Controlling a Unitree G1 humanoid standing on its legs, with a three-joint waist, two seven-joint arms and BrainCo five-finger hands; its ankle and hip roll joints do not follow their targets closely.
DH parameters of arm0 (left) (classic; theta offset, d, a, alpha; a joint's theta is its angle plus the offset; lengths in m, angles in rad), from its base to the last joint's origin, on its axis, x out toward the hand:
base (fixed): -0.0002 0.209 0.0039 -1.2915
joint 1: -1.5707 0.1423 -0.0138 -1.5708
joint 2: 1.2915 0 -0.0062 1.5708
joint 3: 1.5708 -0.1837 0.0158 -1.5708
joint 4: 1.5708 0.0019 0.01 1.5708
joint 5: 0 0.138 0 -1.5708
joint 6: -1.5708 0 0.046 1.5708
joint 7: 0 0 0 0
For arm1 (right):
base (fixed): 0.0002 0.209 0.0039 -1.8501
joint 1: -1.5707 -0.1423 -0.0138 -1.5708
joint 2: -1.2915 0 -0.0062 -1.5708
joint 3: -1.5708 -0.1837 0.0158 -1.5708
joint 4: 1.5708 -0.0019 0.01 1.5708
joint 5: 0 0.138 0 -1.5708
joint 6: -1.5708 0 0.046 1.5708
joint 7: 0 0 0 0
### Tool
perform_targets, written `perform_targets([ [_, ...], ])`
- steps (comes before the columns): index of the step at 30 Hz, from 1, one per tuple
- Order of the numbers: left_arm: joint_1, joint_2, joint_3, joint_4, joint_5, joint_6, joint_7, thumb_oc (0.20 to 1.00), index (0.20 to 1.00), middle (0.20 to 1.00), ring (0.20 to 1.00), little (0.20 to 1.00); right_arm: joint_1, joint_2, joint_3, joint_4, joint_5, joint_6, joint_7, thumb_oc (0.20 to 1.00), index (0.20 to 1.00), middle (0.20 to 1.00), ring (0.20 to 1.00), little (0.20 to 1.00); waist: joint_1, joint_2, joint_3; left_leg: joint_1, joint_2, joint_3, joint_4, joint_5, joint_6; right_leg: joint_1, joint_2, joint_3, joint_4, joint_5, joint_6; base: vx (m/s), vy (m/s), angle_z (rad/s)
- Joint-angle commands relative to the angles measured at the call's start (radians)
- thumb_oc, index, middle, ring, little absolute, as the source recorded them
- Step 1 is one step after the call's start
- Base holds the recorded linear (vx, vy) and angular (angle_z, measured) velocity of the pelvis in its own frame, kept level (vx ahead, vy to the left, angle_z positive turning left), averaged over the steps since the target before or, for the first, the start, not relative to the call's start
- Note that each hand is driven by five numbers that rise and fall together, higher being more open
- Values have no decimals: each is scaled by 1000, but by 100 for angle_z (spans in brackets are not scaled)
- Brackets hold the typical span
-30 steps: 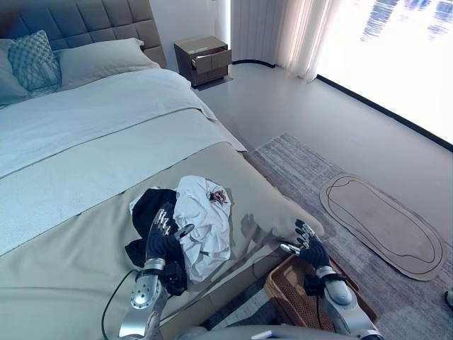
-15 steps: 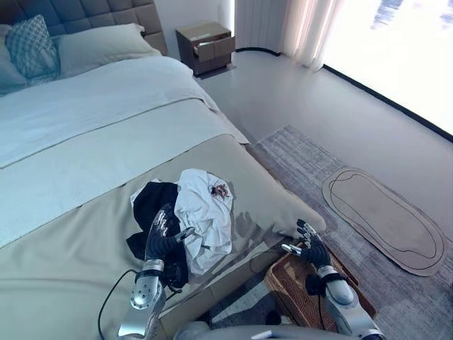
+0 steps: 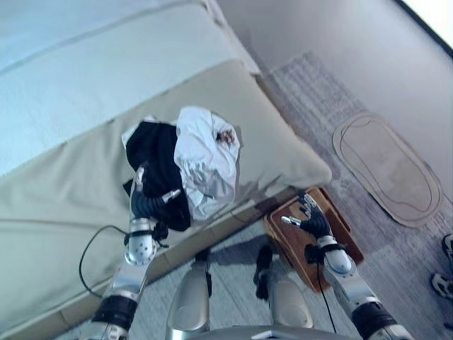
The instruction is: Pick up clothes into the bucket
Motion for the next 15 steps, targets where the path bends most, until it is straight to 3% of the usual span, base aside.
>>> perform_targets([
  [1,-18,58,55,31,100,12,104,1000,1000,1000,1000,1000,-27,-14,14,-76,-4,-76,-33,1000,1000,1000,1000,1000,-4,-55,-21,-82,11,18,184,-123,37,-46,-76,46,-32,112,52,-60,26,11],
  [9,-236,191,38,189,166,76,213,1000,1000,1000,1000,1000,-109,-31,45,-101,21,-100,-39,1000,1000,1000,1000,1000,-30,-62,21,-273,1,0,347,-168,43,-226,-81,75,125,62,39,-72,29,9],
  [15,-380,293,-2,315,256,168,257,1000,1000,1000,1000,1000,-112,-55,48,-133,23,-112,-20,1000,1000,1000,1000,1000,-74,-71,39,-386,4,-5,422,-183,51,-343,-78,88,189,56,38,-54,28,3],
])
